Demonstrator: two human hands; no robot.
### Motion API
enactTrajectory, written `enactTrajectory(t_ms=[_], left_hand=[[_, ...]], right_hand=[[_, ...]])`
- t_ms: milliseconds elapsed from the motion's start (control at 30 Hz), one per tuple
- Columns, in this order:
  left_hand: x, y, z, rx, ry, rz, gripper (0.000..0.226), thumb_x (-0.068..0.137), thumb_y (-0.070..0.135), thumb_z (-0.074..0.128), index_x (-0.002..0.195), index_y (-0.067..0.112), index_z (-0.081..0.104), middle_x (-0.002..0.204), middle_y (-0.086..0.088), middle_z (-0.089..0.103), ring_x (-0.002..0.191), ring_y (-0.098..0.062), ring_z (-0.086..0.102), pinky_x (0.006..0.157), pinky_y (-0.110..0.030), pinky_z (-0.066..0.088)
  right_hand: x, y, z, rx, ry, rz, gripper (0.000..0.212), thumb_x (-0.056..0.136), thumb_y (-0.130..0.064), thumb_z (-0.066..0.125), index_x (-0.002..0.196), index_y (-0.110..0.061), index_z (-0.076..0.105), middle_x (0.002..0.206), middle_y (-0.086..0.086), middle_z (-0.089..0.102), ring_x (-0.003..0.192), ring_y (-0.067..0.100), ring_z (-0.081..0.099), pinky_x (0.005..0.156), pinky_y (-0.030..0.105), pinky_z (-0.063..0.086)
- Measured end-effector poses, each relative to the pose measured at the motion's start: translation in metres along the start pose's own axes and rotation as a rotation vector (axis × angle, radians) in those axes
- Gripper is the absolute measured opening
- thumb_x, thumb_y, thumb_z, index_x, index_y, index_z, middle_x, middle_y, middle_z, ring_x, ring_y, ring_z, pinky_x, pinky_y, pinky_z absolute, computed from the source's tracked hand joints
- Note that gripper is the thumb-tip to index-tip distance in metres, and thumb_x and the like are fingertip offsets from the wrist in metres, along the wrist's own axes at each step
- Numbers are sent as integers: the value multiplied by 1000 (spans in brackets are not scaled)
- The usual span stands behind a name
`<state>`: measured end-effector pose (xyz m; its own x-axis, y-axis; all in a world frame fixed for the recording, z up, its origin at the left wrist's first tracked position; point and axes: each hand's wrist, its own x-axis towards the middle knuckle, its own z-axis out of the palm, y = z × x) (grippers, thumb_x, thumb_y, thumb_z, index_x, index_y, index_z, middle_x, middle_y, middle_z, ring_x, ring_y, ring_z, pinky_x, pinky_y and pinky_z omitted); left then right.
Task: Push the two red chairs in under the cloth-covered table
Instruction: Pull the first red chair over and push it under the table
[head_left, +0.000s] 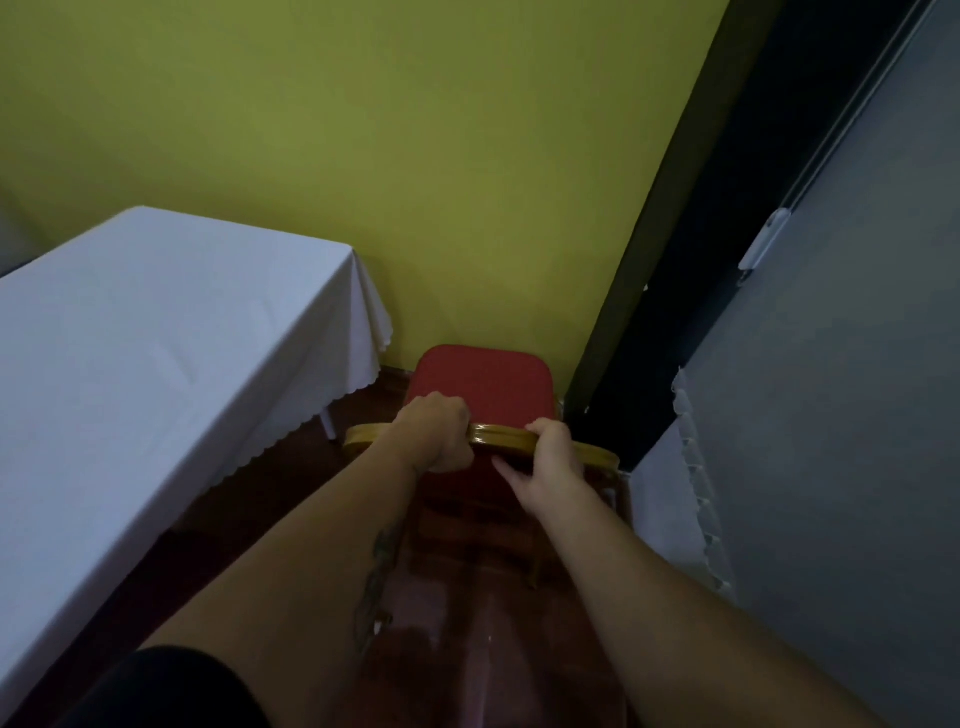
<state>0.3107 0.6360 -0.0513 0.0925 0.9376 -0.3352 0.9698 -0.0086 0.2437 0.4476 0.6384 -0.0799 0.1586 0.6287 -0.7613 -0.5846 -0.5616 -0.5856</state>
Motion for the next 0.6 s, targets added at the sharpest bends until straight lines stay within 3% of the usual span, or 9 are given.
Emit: enactTrajectory(t_ms=[233,333,400,500,600], left_hand=[[-15,16,20,-110,19,102,4,79,23,63,82,25,62,92,-4,68,90,-30,67,82,-41,57],[-22,11,28,-192,6,153,31,80,19,63,107,31,71,100,-1,72,94,-25,66,88,-38,53],[-25,-9,35,-255,-56,110,47,81,15,62,125,30,67,108,-1,71,100,-24,66,90,-39,54],[-28,-38,45,-261,-91,-39,52,81,10,58,131,22,63,118,-7,67,107,-29,64,92,-39,56],[-30,-41,45,-234,-57,-97,41,82,9,57,122,15,66,115,-10,66,103,-30,64,88,-38,56]], right_hand=[[-2,-21,-28,-217,47,-115,39,86,-9,59,124,-9,52,124,18,52,116,36,56,89,56,59],[2,-30,-38,-257,60,-144,6,93,-11,56,99,-12,53,114,17,55,116,34,58,92,55,58],[2,-29,-38,-243,20,-128,21,94,-16,60,114,-12,55,123,20,57,116,35,59,92,57,57],[-3,-16,-27,-200,-60,-76,76,83,-25,75,148,-14,37,136,20,54,120,43,57,93,67,53],[-13,-3,-14,-154,-87,-68,82,83,-17,79,147,-18,27,135,20,51,123,47,56,92,75,49]])
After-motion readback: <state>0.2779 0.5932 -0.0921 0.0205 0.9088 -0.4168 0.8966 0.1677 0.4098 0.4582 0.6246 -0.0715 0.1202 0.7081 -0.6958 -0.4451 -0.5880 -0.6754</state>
